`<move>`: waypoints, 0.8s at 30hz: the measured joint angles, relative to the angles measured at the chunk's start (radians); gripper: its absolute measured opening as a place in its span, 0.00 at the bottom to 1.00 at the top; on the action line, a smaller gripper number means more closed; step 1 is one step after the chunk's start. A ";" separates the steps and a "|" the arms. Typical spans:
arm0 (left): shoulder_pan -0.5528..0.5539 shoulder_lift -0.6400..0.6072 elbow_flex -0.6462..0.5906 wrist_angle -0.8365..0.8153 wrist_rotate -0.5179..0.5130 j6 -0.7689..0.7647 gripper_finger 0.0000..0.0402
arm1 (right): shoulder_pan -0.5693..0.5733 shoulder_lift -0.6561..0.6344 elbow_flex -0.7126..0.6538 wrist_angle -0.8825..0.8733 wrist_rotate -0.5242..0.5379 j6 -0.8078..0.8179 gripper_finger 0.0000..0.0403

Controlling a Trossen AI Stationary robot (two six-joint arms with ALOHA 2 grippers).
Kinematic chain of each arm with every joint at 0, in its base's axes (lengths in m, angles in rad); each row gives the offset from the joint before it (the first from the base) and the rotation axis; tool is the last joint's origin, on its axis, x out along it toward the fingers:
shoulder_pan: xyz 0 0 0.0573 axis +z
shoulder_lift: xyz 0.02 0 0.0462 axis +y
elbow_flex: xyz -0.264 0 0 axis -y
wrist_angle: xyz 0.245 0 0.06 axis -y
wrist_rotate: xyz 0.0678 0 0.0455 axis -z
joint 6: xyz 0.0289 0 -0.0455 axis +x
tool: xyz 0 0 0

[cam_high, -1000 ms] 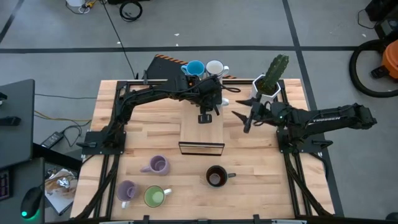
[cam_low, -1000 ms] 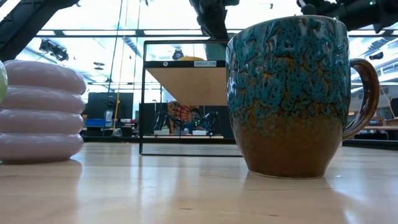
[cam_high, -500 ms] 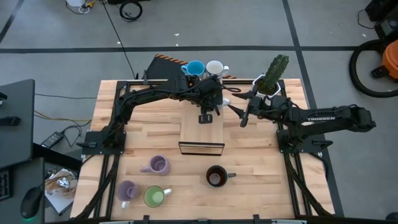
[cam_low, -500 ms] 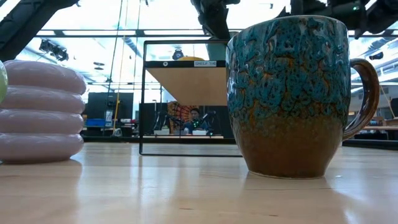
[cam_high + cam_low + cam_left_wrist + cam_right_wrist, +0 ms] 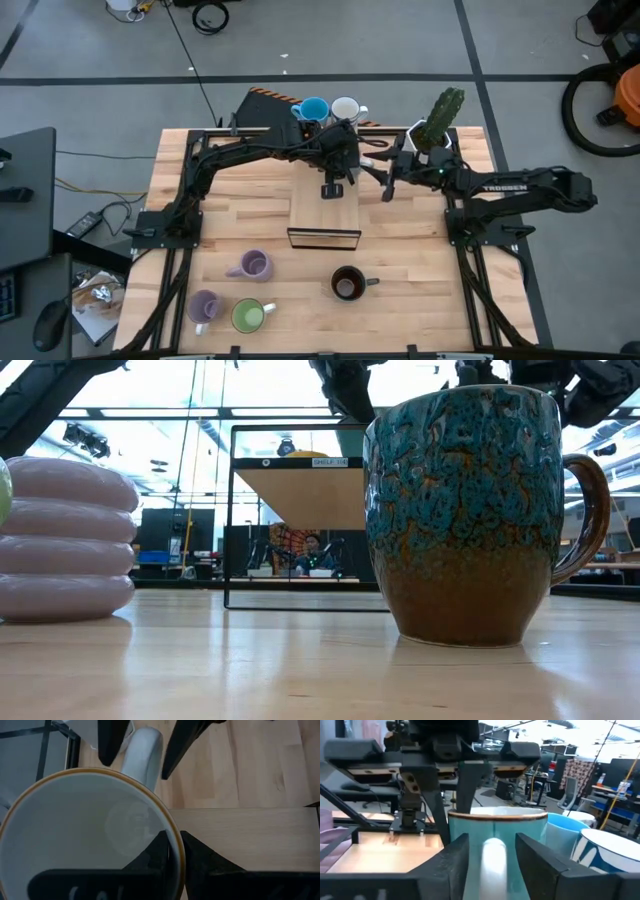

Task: Place coffee mugs
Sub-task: Put the light blue mug on the shelf

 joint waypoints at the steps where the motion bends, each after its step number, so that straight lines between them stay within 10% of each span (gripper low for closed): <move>1: 0.000 0.000 0.000 0.002 -0.002 0.000 0.10 | -0.002 0.005 0.000 0.000 0.000 0.000 0.38; 9: 0.000 0.000 0.000 0.002 -0.004 -0.009 0.10 | -0.018 0.029 0.000 0.010 0.000 -0.004 0.16; 24: -0.012 -0.006 0.002 -0.001 -0.004 0.040 0.27 | -0.028 0.030 -0.001 -0.007 -0.018 -0.003 0.16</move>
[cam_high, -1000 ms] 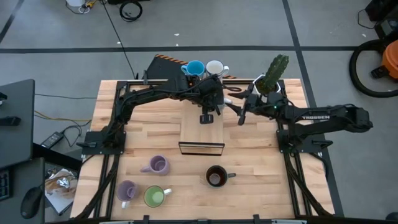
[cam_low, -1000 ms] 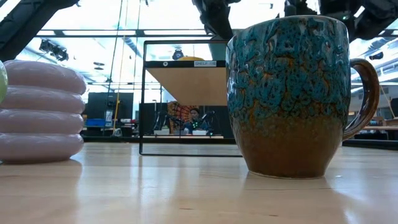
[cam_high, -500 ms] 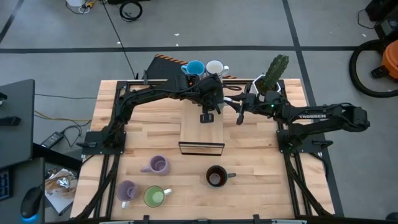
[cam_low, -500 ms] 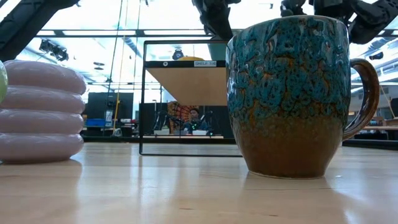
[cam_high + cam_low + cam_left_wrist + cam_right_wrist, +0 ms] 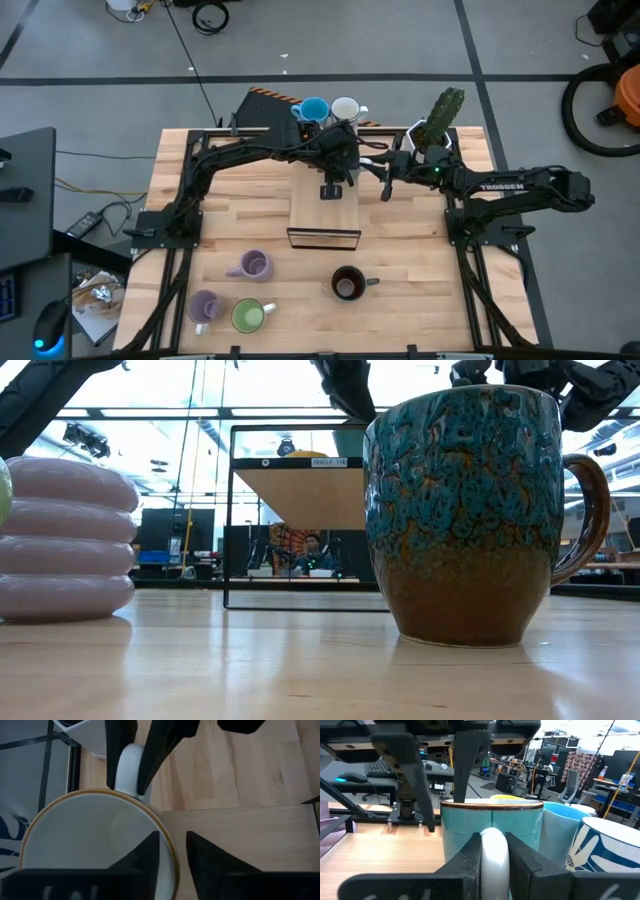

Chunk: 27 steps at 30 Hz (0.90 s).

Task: Place coffee mugs
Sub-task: Put the light blue mug on the shelf

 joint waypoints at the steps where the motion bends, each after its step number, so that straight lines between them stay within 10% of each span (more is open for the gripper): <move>1: 0.000 0.000 0.000 0.001 0.001 0.003 0.29 | 0.000 0.000 0.000 -0.001 -0.003 0.000 0.16; 27: 0.006 -0.163 0.029 -0.005 -0.016 0.067 0.38 | -0.122 0.053 0.002 0.071 -0.107 0.035 0.16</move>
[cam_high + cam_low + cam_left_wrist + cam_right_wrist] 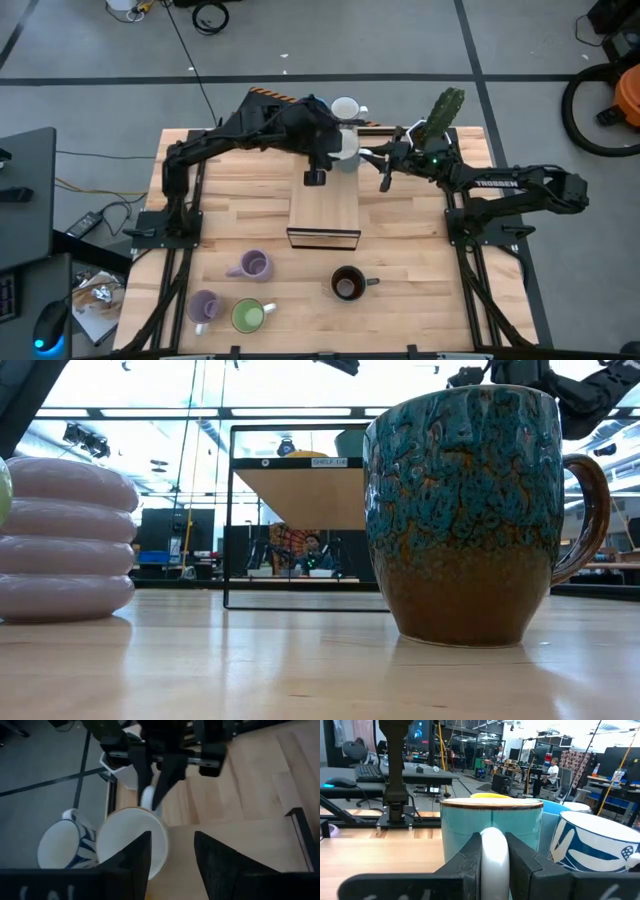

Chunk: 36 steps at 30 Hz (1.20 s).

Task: Place coffee mugs
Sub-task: Put the light blue mug on the shelf

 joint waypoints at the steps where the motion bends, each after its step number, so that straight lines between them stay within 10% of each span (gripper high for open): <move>1: -0.006 0.000 -0.001 -0.007 0.001 -0.006 0.37 | -0.004 0.006 0.000 0.007 -0.003 0.002 0.16; 36: -0.069 -0.038 -0.001 -0.011 -0.025 -0.041 0.29 | -0.116 0.103 0.000 0.072 0.020 0.026 0.22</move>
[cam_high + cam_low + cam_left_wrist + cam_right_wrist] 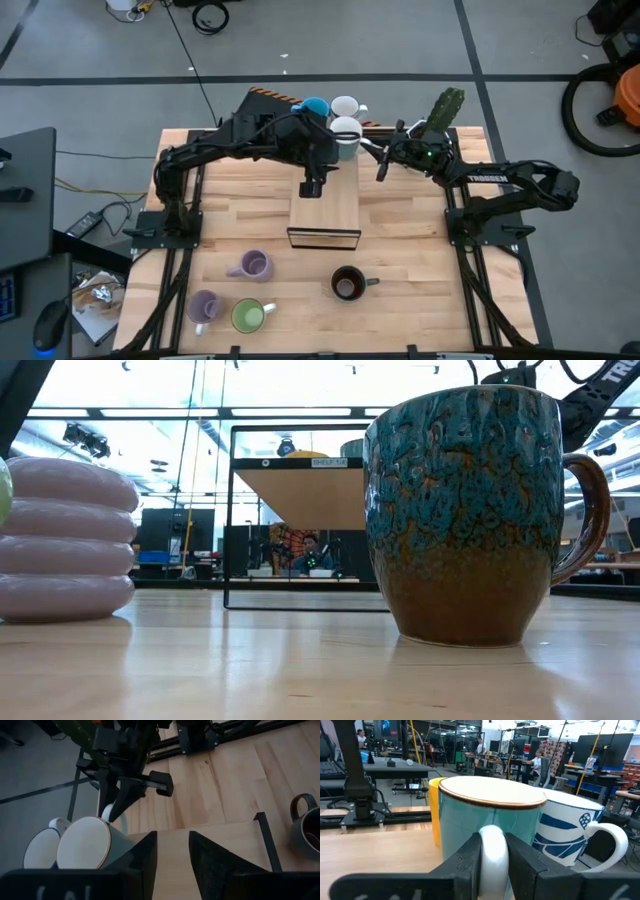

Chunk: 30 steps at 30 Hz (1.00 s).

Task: Place coffee mugs
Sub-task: Put the light blue mug on the shelf

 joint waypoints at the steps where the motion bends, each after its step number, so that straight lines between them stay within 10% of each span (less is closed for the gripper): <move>1: 0.000 -0.002 0.000 0.001 0.000 0.000 0.29 | 0.000 0.006 0.001 0.006 0.000 -0.003 0.22; 30: 0.015 -0.032 0.000 -0.067 0.011 0.042 0.29 | -0.013 -0.012 -0.001 -0.003 -0.053 -0.008 0.35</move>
